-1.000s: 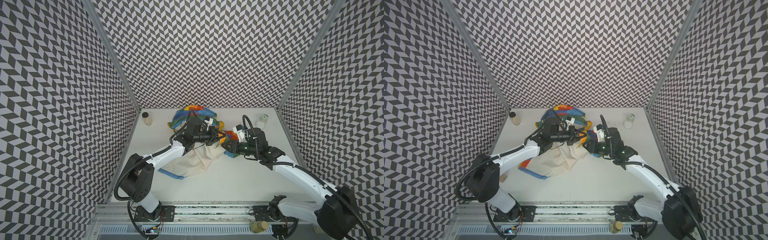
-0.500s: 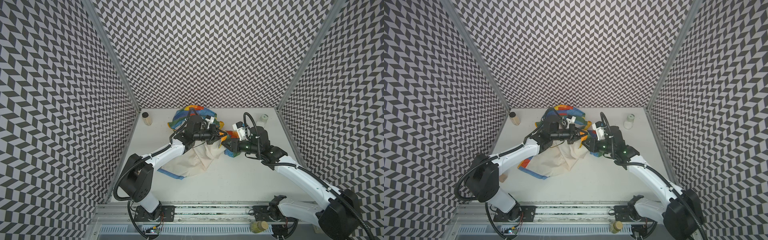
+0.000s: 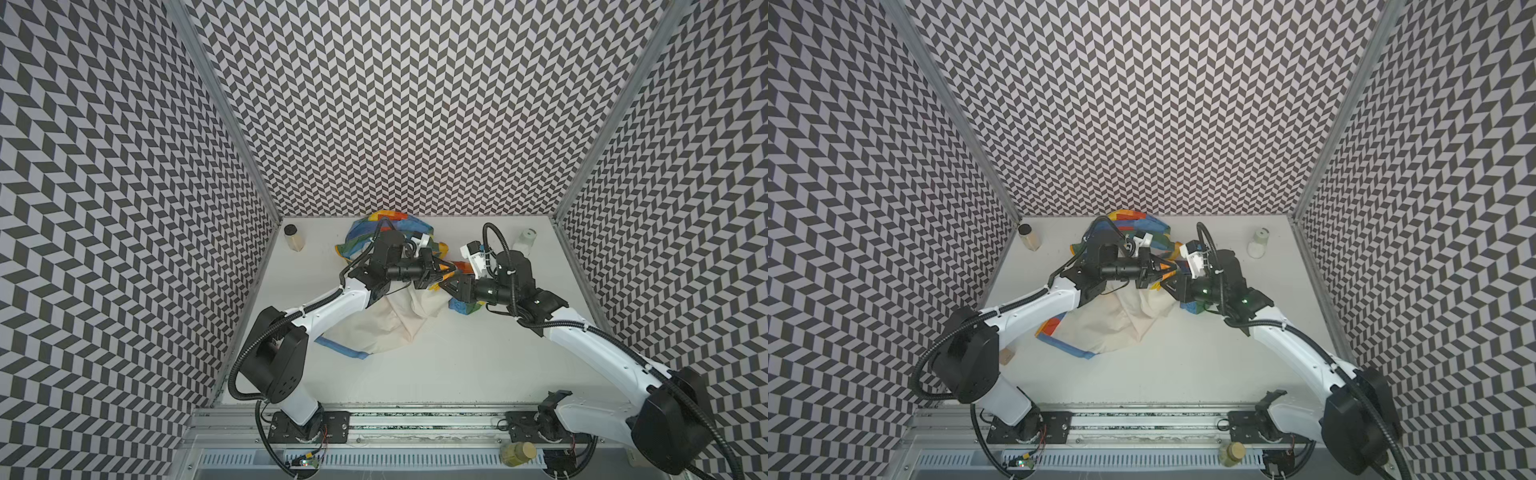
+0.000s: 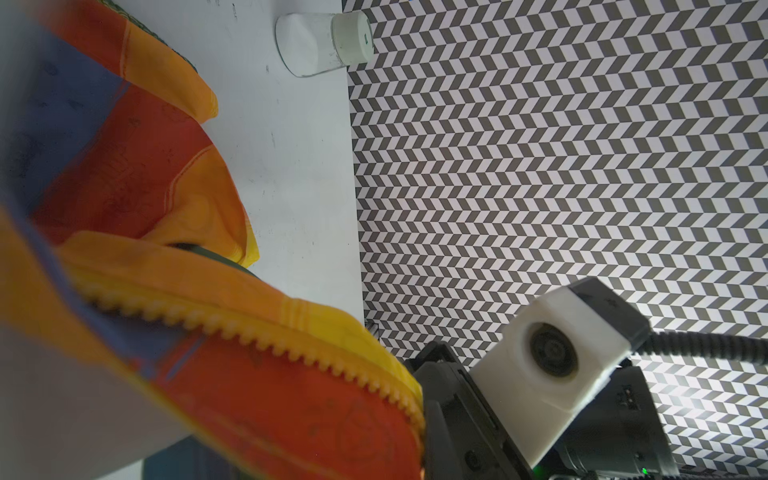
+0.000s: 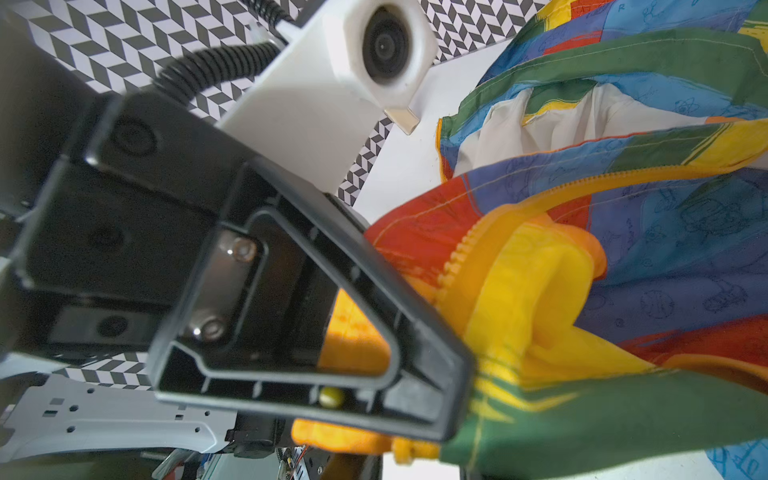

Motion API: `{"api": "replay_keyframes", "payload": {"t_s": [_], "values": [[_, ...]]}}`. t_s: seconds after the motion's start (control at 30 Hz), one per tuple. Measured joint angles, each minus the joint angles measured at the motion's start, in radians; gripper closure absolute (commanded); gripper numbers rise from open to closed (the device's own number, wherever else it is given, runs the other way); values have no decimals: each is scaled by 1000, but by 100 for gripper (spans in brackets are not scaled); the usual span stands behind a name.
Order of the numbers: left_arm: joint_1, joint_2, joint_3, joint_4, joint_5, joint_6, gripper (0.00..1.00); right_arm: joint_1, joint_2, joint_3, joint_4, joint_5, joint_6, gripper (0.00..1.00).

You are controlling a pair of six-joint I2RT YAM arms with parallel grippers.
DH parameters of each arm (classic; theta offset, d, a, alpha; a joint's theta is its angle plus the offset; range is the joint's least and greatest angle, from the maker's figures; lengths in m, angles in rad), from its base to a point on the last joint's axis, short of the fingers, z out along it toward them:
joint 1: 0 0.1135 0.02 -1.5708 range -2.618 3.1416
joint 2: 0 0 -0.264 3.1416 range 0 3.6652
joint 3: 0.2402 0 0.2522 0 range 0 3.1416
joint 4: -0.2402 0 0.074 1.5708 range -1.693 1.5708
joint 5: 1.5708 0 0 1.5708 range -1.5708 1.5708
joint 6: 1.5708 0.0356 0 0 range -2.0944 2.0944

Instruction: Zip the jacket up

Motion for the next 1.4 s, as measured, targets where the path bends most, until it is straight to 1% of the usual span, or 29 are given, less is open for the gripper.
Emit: {"api": "replay_keyframes", "payload": {"t_s": [0.1,0.47,0.8,0.93,1.03,1.13,1.4], "values": [[2,0,0,4,2,-5,100,0,0,0,4,-1,3,78],[7,1,1,31,7,-27,100,2,2,-28,84,-35,47,85],[13,16,2,44,20,-53,100,24,28,-40,143,-23,72,91],[14,17,4,44,23,-58,100,30,31,-43,157,-10,75,90],[14,18,6,45,22,-62,100,31,30,-47,158,0,74,82],[13,23,12,64,21,-68,100,43,30,-55,148,0,72,77],[13,24,13,103,21,-90,100,51,27,-59,127,2,72,77]]}}
